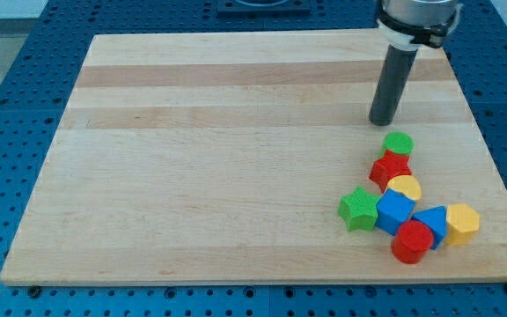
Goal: Move the green circle to the right of the red star
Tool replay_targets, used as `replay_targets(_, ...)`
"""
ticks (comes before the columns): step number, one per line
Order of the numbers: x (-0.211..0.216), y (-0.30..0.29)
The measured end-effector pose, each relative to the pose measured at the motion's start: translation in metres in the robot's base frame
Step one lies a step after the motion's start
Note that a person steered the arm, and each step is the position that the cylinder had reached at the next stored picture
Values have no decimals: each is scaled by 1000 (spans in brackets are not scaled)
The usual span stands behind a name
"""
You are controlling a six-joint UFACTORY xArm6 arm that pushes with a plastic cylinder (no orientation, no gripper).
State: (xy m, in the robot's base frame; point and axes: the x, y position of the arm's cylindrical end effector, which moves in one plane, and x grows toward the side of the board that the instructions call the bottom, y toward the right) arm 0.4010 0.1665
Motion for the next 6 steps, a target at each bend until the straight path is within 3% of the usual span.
replay_targets(3,5,7)
replay_targets(5,-4,-23)
replay_targets(6,23,-22)
